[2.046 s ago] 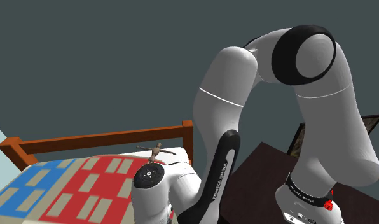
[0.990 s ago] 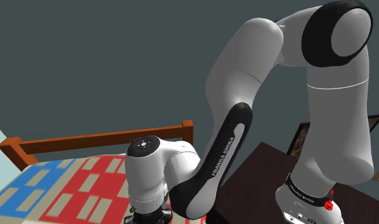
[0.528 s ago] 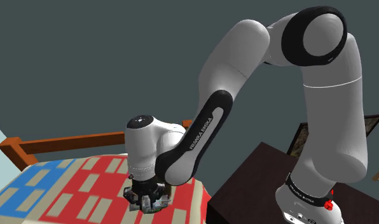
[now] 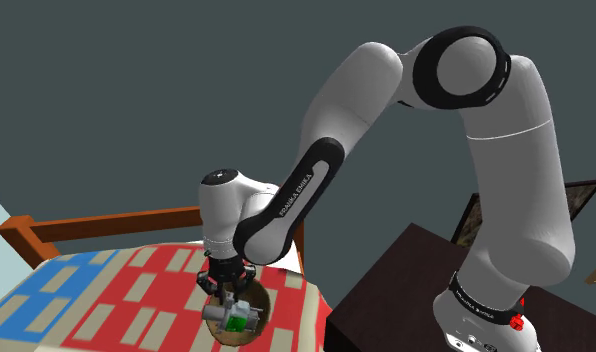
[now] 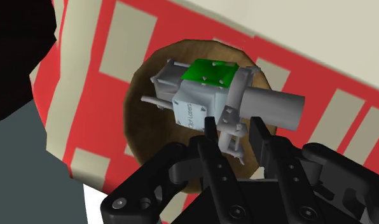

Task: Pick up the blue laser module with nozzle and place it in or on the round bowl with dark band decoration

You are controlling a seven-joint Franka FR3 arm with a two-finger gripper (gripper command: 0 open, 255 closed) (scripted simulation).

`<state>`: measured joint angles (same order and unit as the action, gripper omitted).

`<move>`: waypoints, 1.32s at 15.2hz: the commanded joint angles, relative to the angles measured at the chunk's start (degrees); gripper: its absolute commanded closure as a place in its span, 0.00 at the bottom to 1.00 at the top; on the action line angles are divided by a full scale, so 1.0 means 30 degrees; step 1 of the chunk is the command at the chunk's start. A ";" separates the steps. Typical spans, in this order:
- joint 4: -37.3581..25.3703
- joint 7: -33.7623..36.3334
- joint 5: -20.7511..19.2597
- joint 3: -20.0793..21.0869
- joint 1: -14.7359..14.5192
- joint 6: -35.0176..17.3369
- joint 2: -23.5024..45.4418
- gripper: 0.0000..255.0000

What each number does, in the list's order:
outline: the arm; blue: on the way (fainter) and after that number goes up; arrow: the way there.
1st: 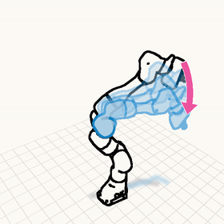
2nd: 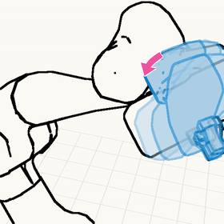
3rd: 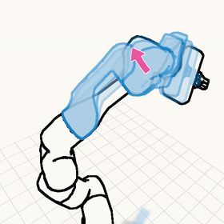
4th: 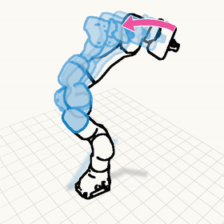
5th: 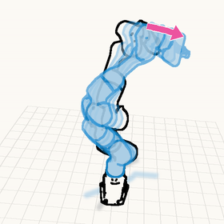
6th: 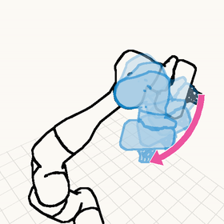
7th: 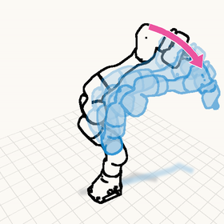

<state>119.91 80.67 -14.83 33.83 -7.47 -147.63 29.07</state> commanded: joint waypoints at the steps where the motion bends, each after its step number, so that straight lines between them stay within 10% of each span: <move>1: -0.0059 0.0136 -0.0287 -0.0276 -0.0216 -0.0327 0.0406 1.00; 17: -0.0420 0.0733 -0.1419 -0.1591 -0.1258 -0.1801 0.2230 1.00; 18: -0.0404 0.0787 -0.1446 -0.1617 -0.1312 -0.1852 0.2254 0.00; 20: -0.0482 0.0895 -0.1500 -0.1680 -0.1454 -0.1889 0.2353 0.00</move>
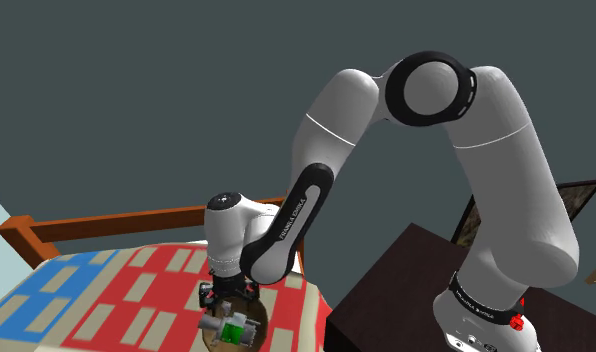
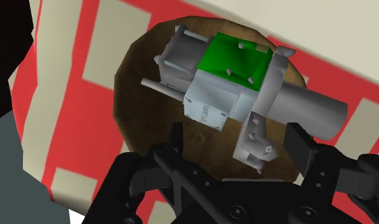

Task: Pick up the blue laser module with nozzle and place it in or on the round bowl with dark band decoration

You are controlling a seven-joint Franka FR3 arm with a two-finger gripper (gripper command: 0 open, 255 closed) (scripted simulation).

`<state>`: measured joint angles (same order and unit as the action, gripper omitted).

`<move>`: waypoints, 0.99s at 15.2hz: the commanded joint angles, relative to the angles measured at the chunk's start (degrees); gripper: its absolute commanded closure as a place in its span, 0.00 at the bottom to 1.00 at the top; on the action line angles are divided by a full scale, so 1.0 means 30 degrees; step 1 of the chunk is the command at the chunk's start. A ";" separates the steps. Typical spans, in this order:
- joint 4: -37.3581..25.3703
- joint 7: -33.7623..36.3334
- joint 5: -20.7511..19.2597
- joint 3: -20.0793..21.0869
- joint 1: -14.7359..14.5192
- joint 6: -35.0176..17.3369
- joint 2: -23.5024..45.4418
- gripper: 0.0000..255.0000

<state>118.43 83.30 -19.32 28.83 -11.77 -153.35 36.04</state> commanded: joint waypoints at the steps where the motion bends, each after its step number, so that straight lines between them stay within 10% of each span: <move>1: 0.0004 0.0036 -0.0016 -0.0025 -0.0044 0.0003 0.0044 0.00; 15: 0.0712 -0.1067 0.1408 0.1565 0.1613 0.1628 -0.2233 0.00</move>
